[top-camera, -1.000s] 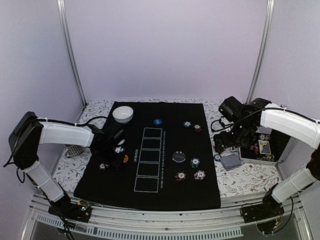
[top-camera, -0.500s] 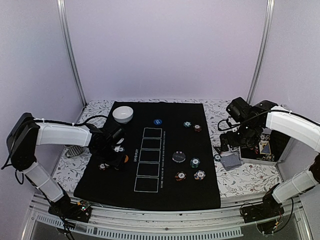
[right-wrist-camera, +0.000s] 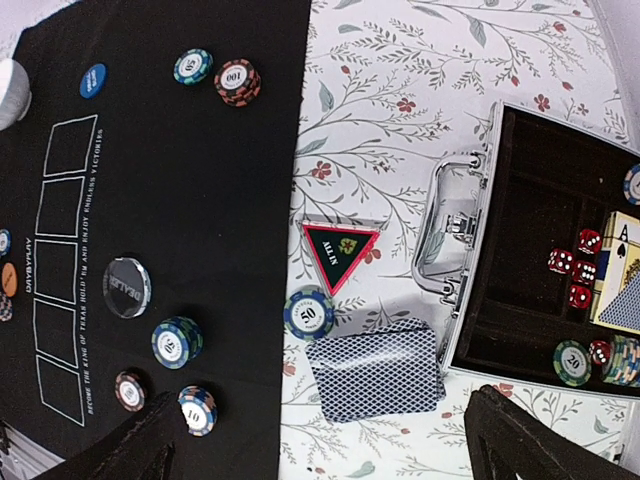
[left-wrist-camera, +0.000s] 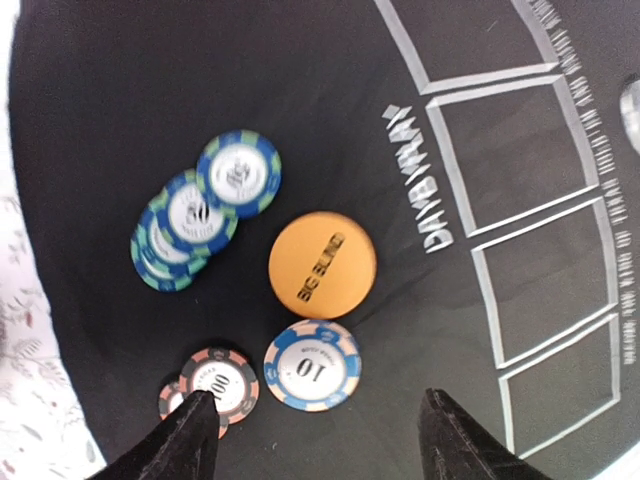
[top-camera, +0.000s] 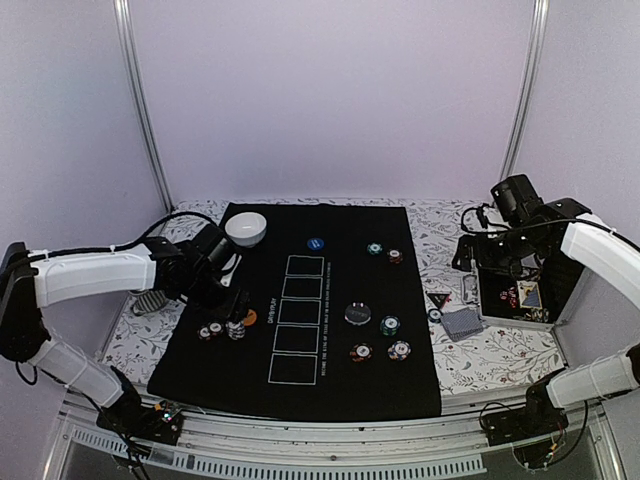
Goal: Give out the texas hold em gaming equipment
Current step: Pick up the poker card from the center of the board.
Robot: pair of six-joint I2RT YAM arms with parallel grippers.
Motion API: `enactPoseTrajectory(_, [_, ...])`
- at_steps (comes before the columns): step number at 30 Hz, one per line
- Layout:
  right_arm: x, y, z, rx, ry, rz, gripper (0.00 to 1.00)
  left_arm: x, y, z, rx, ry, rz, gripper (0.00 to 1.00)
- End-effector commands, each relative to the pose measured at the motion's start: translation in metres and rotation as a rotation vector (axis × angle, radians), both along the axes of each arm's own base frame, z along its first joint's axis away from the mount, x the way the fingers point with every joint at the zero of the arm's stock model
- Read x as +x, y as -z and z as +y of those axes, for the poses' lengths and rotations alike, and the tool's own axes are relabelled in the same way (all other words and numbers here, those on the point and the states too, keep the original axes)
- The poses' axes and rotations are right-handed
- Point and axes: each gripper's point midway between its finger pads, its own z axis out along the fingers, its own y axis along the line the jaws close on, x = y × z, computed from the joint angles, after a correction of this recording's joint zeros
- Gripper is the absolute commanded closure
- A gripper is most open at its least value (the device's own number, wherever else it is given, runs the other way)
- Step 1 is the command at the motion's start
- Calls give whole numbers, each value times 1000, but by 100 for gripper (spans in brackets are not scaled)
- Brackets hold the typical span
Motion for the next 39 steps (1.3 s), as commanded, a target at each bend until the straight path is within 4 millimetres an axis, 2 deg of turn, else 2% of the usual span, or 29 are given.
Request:
enactPoseTrajectory(1, [-7,8,1,94,17,12,1,6,-35,-21,-50,103,-107,29])
enactPoseTrajectory(3, [-6,8,-4,72,15,19,1,6,-50,-40,-70,184,-162,28])
enactPoseTrajectory(7, [18,-31,3,109,-10,-78,1,1,-82,-87,-133,366,-270,26])
enactPoseTrajectory(8, [21,-34,5,121,-18,-82,1,-1,-90,-98,-160,399,-288,26])
enactPoseTrajectory(9, [29,-45,7,140,-15,-104,1,-4,-95,-108,-190,428,-300,26])
enactPoseTrajectory(11, [38,-49,5,157,48,-104,1,-4,-106,-121,-243,456,-327,26])
enactPoseTrajectory(15, [37,-41,-9,216,231,-37,1,0,-122,-125,-257,468,-368,21])
enactPoseTrajectory(17, [30,-30,-21,259,359,7,1,5,-130,-122,-231,471,-400,19])
enactPoseTrajectory(20, [10,5,-34,310,556,140,1,11,-136,-115,-200,470,-444,16])
enactPoseTrajectory(25, [-18,63,-35,283,745,385,1,20,-130,-104,-217,448,-467,14])
enactPoseTrajectory(27, [-25,76,-39,247,781,434,1,21,-128,-100,-230,431,-442,13])
enactPoseTrajectory(33, [-37,104,-38,278,922,504,1,17,-118,-89,-175,438,-411,13])
enactPoseTrajectory(39, [-35,124,-34,268,974,575,1,15,-113,-92,-183,451,-392,13])
